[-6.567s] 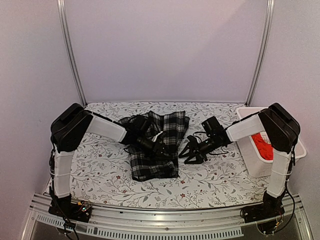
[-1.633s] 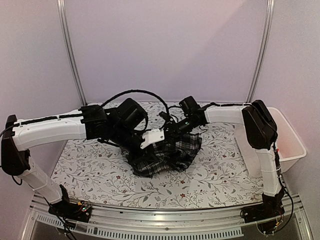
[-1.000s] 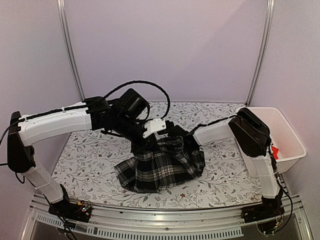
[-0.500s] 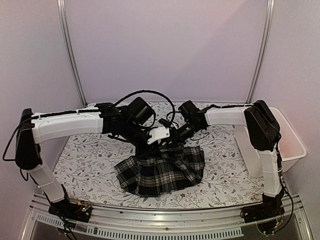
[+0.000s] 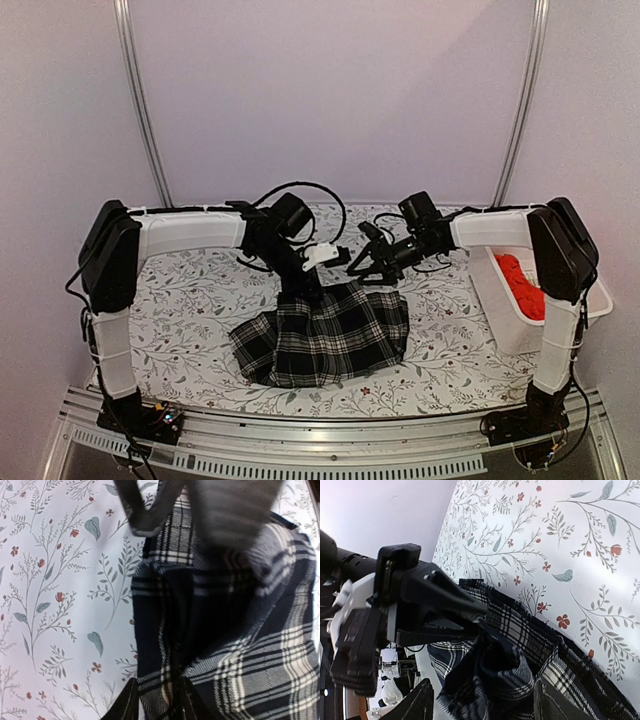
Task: Fold and stack the mixed laundry pile
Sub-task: Fold the rectangle-folded T-shirt at the center of the board, then adjust the square-folded skirt at the center of the board.
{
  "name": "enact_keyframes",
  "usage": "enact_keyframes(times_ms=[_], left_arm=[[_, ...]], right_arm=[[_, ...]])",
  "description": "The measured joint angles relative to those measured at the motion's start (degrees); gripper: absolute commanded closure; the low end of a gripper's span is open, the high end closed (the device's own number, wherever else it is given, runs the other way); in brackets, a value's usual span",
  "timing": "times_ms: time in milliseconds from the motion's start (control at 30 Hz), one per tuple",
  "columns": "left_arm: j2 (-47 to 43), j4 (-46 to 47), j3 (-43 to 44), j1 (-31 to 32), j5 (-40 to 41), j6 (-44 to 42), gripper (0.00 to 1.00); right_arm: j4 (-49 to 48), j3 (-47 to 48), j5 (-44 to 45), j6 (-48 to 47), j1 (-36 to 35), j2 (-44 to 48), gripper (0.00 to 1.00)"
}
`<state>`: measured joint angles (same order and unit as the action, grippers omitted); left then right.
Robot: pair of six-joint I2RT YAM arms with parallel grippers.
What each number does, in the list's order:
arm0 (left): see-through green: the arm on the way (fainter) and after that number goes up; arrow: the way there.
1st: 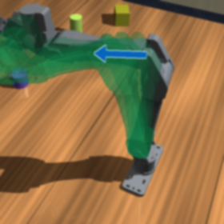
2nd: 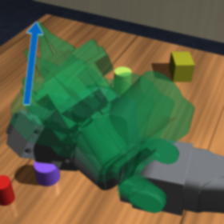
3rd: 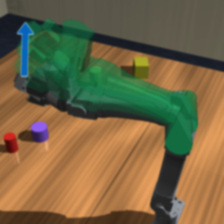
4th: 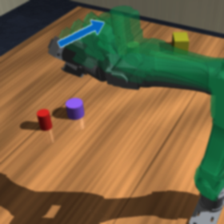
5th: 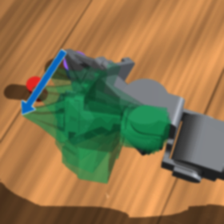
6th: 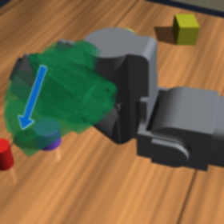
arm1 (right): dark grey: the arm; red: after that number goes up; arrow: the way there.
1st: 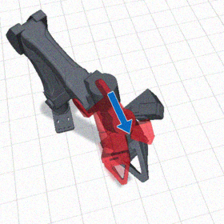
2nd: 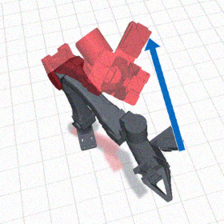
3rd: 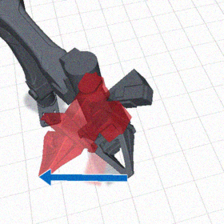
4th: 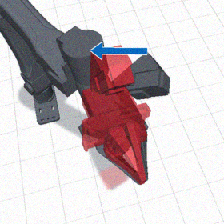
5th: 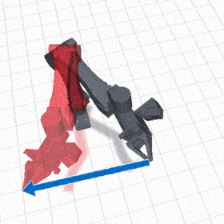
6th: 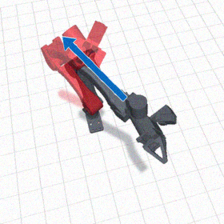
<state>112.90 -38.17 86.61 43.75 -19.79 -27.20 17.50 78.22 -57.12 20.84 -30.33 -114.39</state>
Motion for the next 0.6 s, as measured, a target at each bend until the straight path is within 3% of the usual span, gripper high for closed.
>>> enact_keyframes(times_ms=[100,200,233,267,300,467,600], left_arm=[[3.8,0.5,3.4,-1.0,1.7,0.8,0.61],[4.9,0.7,5.2,-2.8,3.8,3.5,0.48],[4.3,1.1,5.3,-3.8,4.1,5.1,0.33],[3.4,1.3,5.2,-5.0,4.4,6.5,0.09],[2.2,1.7,4.9,-6.1,4.4,7.9,0.02],[-14.7,8.5,-4.5,-12.6,-0.3,23.3,0.0],[-28.5,17.2,-15.3,-13.4,-10.0,38.8,0.0]], right_arm=[[-0.9,-3.2,1.6,1.3,0.8,3.4,0.32],[-0.9,-5.7,3.7,1.6,1.6,8.1,0.31],[-0.8,-6.2,4.6,1.5,1.7,9.8,0.31],[-0.7,-6.6,5.2,1.4,1.9,11.3,0.31],[-0.5,-6.9,5.9,1.2,1.9,12.9,0.31],[0.3,-8.6,7.4,0.5,1.2,21.3,0.35],[1.2,-8.3,7.5,-0.3,-3.2,24.2,0.37]])
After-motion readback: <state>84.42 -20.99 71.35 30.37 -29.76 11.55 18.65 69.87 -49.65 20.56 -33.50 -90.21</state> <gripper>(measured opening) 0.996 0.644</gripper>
